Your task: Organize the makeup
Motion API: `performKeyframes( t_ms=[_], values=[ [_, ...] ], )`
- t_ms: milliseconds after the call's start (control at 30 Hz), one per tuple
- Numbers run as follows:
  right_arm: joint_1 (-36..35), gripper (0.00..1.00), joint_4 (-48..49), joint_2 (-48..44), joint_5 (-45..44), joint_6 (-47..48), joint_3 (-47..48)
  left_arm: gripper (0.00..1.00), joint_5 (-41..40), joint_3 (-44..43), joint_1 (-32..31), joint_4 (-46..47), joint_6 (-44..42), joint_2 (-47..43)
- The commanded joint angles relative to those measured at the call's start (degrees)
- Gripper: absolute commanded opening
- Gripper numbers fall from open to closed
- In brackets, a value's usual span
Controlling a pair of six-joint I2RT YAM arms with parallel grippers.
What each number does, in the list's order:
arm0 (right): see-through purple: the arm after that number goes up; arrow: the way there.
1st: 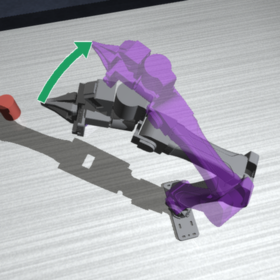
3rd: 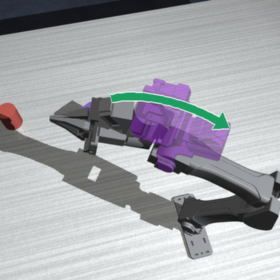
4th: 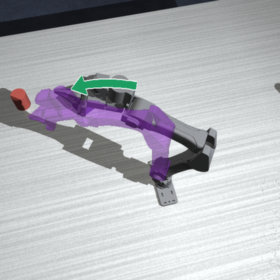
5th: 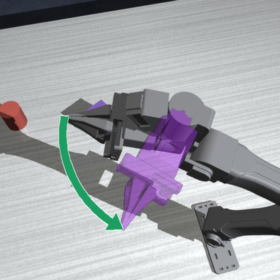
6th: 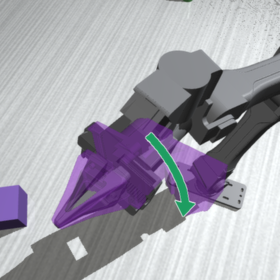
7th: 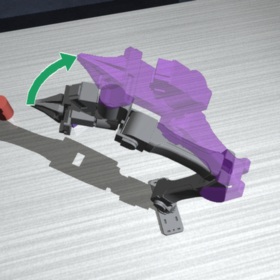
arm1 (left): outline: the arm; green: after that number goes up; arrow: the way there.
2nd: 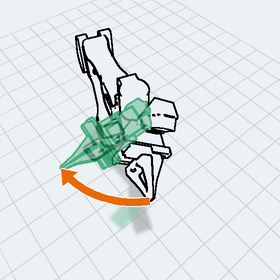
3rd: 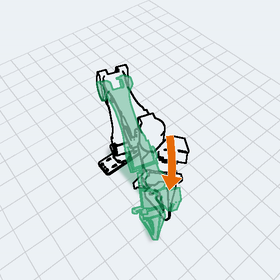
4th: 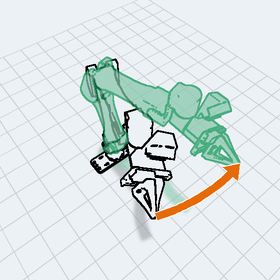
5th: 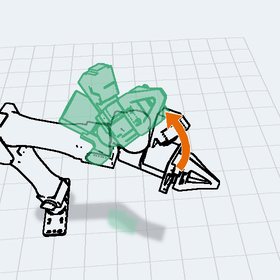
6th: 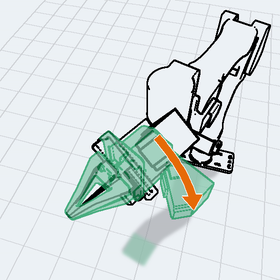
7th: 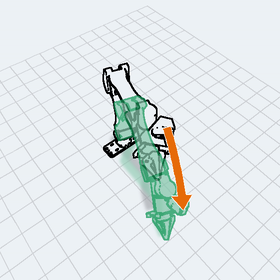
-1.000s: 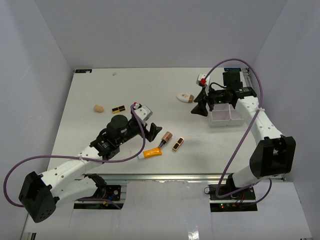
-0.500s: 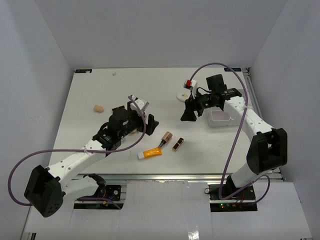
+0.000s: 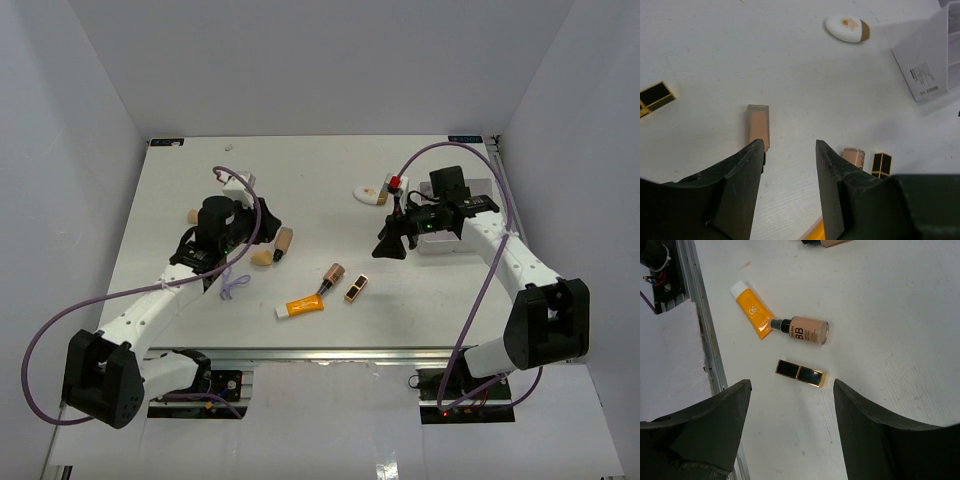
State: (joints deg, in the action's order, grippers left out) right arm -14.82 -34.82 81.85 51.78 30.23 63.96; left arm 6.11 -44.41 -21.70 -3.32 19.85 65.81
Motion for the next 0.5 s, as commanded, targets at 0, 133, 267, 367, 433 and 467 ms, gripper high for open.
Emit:
performKeyframes(
  t_ms=[0, 133, 267, 367, 433, 467],
  values=[
    [0.9, 0.73, 1.4, -3.4, 5.4, 2.2, -1.5, 0.48, -4.0, -2.6, 3.5, -11.5, 13.5, -1.6],
    [1.6, 0.73, 1.6, -4.1, 6.3, 2.3, -2.6, 0.47, -10.5, -6.0, 3.9, -22.2, 22.4, 1.9],
    [2.6, 0.73, 1.8, -5.0, 7.3, 2.3, -3.3, 0.54, -14.0, -8.8, 3.9, -29.7, 29.4, 7.3],
    [3.4, 0.73, 2.0, -5.6, 7.7, 2.1, -3.6, 0.52, -15.0, -8.9, 3.8, -30.1, 29.5, 9.1],
    [3.9, 0.73, 2.1, -5.8, 7.9, 2.0, -3.7, 0.51, -15.4, -9.3, 3.9, -30.0, 28.6, 10.5],
    [4.0, 0.73, 2.1, -5.8, 7.9, 1.9, -3.8, 0.51, -15.4, -9.4, 3.8, -30.0, 28.0, 11.4]
  ],
)
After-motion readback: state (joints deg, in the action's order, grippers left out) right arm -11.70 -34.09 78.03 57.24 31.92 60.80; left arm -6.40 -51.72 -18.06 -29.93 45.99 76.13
